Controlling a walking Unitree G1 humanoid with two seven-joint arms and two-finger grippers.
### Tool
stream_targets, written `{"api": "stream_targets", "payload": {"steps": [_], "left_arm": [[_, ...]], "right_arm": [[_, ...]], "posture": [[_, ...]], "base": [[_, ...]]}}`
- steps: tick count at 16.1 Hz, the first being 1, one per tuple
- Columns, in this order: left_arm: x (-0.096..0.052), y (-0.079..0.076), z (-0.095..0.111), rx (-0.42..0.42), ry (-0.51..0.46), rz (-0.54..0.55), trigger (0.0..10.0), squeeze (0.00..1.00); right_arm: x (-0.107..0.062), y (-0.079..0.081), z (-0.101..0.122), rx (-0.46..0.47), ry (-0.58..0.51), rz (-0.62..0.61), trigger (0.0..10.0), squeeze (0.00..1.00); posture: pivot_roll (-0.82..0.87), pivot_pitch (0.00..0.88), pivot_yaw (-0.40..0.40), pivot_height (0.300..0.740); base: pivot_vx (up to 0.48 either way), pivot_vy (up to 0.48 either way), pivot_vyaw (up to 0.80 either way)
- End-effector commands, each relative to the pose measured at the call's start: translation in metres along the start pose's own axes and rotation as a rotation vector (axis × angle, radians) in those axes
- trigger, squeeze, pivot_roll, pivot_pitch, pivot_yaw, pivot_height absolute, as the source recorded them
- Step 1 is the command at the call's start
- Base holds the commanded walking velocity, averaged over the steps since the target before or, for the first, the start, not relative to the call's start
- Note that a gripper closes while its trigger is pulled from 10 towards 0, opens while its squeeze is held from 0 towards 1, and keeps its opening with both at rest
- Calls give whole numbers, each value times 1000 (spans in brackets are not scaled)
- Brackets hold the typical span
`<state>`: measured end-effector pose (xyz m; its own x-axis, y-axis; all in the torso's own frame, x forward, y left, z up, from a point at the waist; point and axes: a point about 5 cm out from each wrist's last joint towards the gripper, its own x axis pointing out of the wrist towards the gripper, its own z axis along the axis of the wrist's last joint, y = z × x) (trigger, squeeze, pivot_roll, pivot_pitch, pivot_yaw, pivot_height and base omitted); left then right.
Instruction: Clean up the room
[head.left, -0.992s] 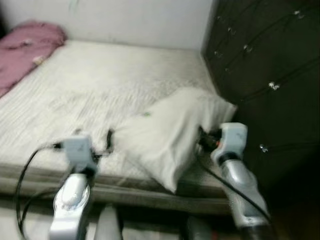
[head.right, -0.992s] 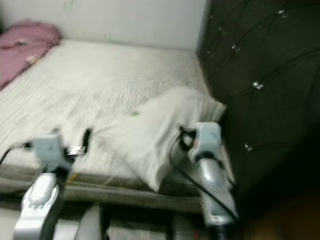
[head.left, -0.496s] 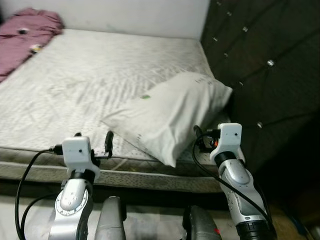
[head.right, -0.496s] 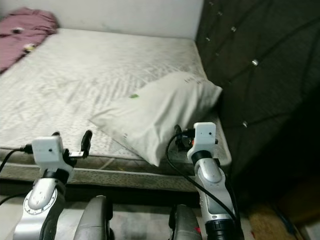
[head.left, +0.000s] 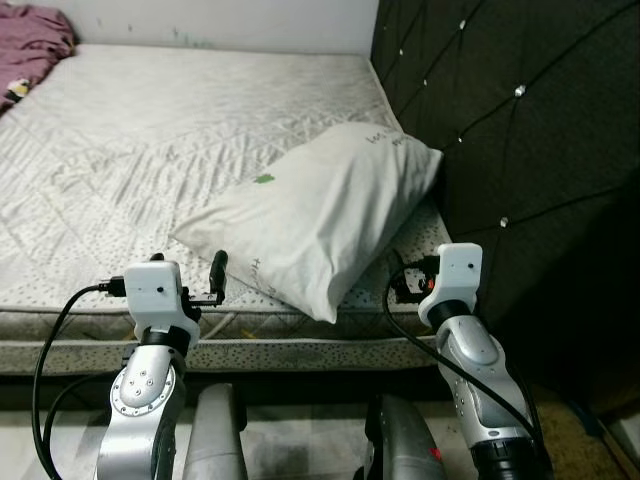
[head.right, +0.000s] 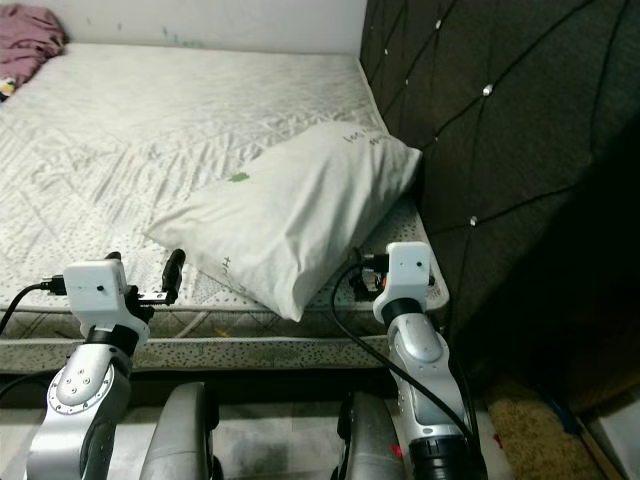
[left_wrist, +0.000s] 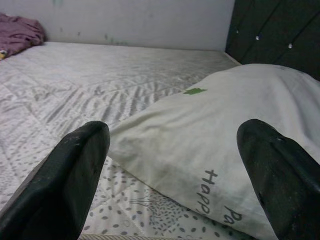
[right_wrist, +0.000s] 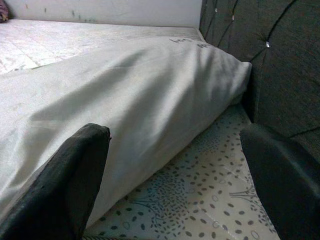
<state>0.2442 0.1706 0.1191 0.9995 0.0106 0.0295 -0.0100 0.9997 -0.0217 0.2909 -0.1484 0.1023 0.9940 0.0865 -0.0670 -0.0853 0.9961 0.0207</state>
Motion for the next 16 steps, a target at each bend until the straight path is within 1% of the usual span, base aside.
{"api": "stream_targets", "payload": {"steps": [1, 12, 16], "left_arm": [[-1, -1, 2, -1, -12, -15, 10000, 0], [-1, -4, 1, -9, -11, -24, 10000, 0], [0, -4, 1, 1, -12, -26, 10000, 0]], "right_arm": [[1, -1, 5, -1, -11, -3, 10000, 0], [2, -2, 4, -18, 0, 5, 10000, 0], [3, -2, 5, -24, -2, 9, 10000, 0]], "posture": [[-38, 54, -38, 581], [-40, 55, -43, 581], [-36, 46, -45, 581]], "base": [[315, 0, 0], [326, 0, 0], [447, 0, 0]]}}
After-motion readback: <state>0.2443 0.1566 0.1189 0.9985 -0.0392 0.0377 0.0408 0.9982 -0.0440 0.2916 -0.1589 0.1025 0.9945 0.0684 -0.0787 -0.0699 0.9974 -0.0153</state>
